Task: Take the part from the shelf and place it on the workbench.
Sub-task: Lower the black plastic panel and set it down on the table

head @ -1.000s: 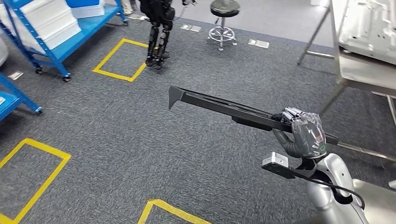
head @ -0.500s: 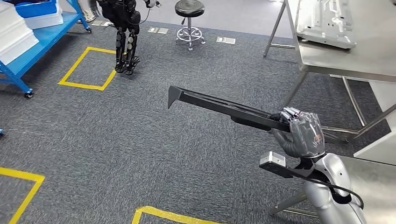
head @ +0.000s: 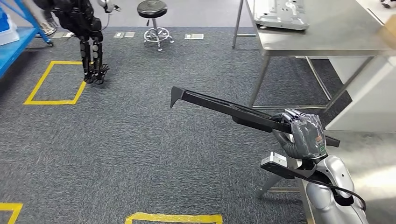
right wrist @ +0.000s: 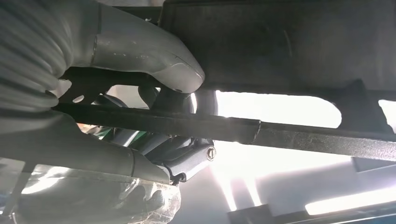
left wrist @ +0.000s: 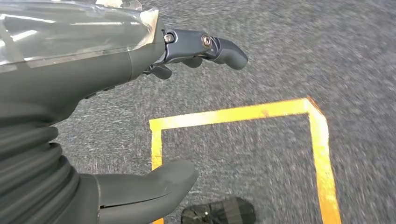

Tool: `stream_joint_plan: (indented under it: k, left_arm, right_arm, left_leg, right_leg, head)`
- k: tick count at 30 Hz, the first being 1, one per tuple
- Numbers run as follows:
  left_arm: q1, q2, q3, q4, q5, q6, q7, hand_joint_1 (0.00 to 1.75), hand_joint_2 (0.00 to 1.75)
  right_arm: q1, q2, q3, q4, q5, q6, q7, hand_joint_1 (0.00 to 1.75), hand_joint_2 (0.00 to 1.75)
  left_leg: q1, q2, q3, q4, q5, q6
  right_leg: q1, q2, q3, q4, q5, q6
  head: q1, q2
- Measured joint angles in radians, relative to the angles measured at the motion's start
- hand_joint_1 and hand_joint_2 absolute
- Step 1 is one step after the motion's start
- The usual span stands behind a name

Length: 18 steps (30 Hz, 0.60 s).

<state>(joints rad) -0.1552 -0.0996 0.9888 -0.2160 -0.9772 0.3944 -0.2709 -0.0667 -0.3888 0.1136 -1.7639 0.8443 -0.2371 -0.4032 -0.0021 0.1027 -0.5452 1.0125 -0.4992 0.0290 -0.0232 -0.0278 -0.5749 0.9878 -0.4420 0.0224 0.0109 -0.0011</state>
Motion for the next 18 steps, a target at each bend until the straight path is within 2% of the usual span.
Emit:
stream_joint_plan:
  k: [1,2,3,4,5,6,7,8,10,11,12,13,14,15,16,17,18]
  left_arm:
    - [0.001,0.000,0.000,0.000,0.001,0.000,-0.001,0.00,1.75]
    - [0.002,-0.001,0.000,0.000,0.002,0.000,-0.002,0.00,1.75]
    - [0.005,-0.001,0.000,0.000,0.003,0.000,-0.002,0.00,1.75]
    - [0.008,-0.002,0.000,0.000,0.003,0.000,-0.003,0.00,1.75]
    - [0.010,-0.002,0.000,0.001,0.004,0.000,-0.003,0.00,1.75]
    - [0.012,-0.002,0.000,0.001,0.004,0.000,-0.004,0.00,1.75]
    - [0.013,-0.002,0.000,0.001,0.004,0.000,-0.004,0.00,1.75]
    - [0.014,-0.002,0.000,0.001,0.004,0.000,-0.006,0.00,1.75]
    - [0.015,0.001,0.000,0.001,0.004,0.000,-0.008,0.00,1.75]
    - [0.015,0.002,0.000,0.001,0.004,0.000,-0.009,0.00,1.75]
    - [0.015,0.003,0.000,0.001,0.004,0.000,-0.010,0.00,1.75]
    - [0.015,0.003,0.000,0.001,0.004,0.000,-0.011,0.00,1.75]
    - [0.014,0.003,0.000,0.001,0.004,0.000,-0.011,0.00,1.75]
    - [0.014,0.003,0.000,0.001,0.003,0.000,-0.011,0.00,1.75]
    - [0.014,0.003,0.000,0.001,0.002,0.000,-0.011,0.00,1.75]
    - [0.014,0.003,0.000,0.001,0.002,-0.001,-0.011,0.00,1.75]
    - [0.015,0.004,0.000,0.001,0.001,-0.002,-0.011,0.00,1.75]
  right_arm:
    - [0.000,0.000,0.000,-0.001,0.000,0.001,0.000,1.75,1.75]
    - [0.000,0.000,0.000,-0.001,-0.001,0.002,0.000,1.75,1.75]
    - [-0.001,0.001,0.000,-0.002,-0.001,0.005,-0.001,1.75,1.75]
    - [-0.001,0.002,0.001,-0.001,-0.001,0.007,0.000,1.75,1.75]
    - [-0.001,0.002,0.001,-0.001,-0.001,0.010,0.000,1.75,1.75]
    - [-0.001,0.003,0.001,-0.001,-0.001,0.012,0.002,1.75,1.75]
    - [-0.001,0.003,0.001,-0.001,0.000,0.013,0.004,1.75,1.75]
    - [-0.001,0.004,0.001,-0.001,0.000,0.014,0.006,1.75,1.75]
    - [-0.002,0.005,0.001,-0.001,0.003,0.015,0.009,1.75,1.75]
    - [-0.004,0.006,0.001,-0.001,0.005,0.016,0.011,1.75,1.75]
    - [-0.005,0.007,0.001,-0.001,0.007,0.017,0.013,1.75,1.75]
    - [-0.006,0.007,0.000,-0.001,0.009,0.017,0.015,1.75,1.75]
    - [-0.006,0.007,-0.002,-0.001,0.010,0.018,0.017,1.75,1.75]
    - [-0.007,0.006,-0.005,-0.001,0.011,0.018,0.018,1.75,1.75]
    - [-0.008,0.006,-0.008,0.000,0.013,0.018,0.020,1.75,1.75]
    - [-0.010,0.005,-0.011,0.000,0.014,0.018,0.021,1.75,1.75]
    - [-0.011,0.005,-0.013,0.001,0.015,0.018,0.022,1.75,1.75]
  left_leg:
    - [0.004,-0.030,-0.016,0.039,-0.027,-0.005]
    - [0.008,-0.065,-0.043,0.101,-0.063,-0.008]
    - [0.009,-0.088,-0.077,0.174,-0.100,-0.009]
    - [0.010,-0.099,-0.109,0.241,-0.126,-0.010]
    - [0.011,-0.103,-0.131,0.279,-0.133,-0.009]
    - [0.011,-0.105,-0.133,0.280,-0.120,-0.006]
    - [0.011,-0.109,-0.116,0.240,-0.089,-0.002]
    - [0.012,-0.124,-0.085,0.173,-0.048,0.004]
    - [0.012,-0.176,-0.025,0.044,0.009,0.016]
    - [0.010,-0.194,-0.011,0.010,0.020,0.020]
    - [0.007,-0.198,-0.006,-0.003,0.022,0.022]
    - [0.005,-0.183,-0.005,-0.008,0.024,0.024]
    - [0.004,-0.169,-0.002,-0.018,0.031,0.028]
    - [0.005,-0.156,0.002,-0.029,0.038,0.032]
    - [0.006,-0.141,0.006,-0.040,0.044,0.036]
    - [0.007,-0.126,0.009,-0.048,0.049,0.038]
    - [0.005,-0.111,0.009,-0.050,0.050,0.040]
  right_leg:
    - [-0.004,0.011,0.000,-0.001,0.003,-0.009]
    - [-0.004,0.022,-0.001,-0.001,0.005,-0.017]
    - [-0.001,0.033,-0.002,-0.001,0.006,-0.023]
    - [0.002,0.046,-0.003,-0.001,0.007,-0.026]
    - [0.005,0.061,-0.004,-0.001,0.008,-0.027]
    - [0.008,0.075,-0.004,-0.001,0.008,-0.027]
    - [0.009,0.090,-0.003,0.000,0.009,-0.027]
    - [0.010,0.103,-0.001,0.000,0.009,-0.027]
    - [0.012,0.126,-0.002,0.002,0.011,-0.023]
    - [0.012,0.137,-0.006,0.002,0.013,-0.019]
    - [0.010,0.149,-0.011,0.002,0.017,-0.013]
    - [0.009,0.162,-0.017,-0.001,0.022,-0.006]
    - [0.008,0.161,-0.023,0.000,0.024,-0.001]
    - [0.009,0.144,-0.032,0.010,0.020,0.002]
    - [0.011,0.116,-0.050,0.038,0.005,0.001]
    - [0.011,0.082,-0.075,0.088,-0.019,-0.001]
    - [0.009,0.057,-0.109,0.153,-0.048,-0.002]
  head:
    - [-0.001,0.000]
    - [-0.002,0.000]
    - [-0.002,0.000]
    - [-0.003,0.000]
    - [-0.003,0.000]
    - [-0.003,0.000]
    - [-0.003,0.000]
    - [-0.003,0.000]
    - [-0.002,0.000]
    - [-0.002,0.000]
    - [-0.002,0.000]
    - [-0.002,0.000]
    - [-0.003,0.000]
    - [-0.002,0.000]
    - [-0.001,0.000]
    - [0.001,0.000]
    - [0.003,0.000]
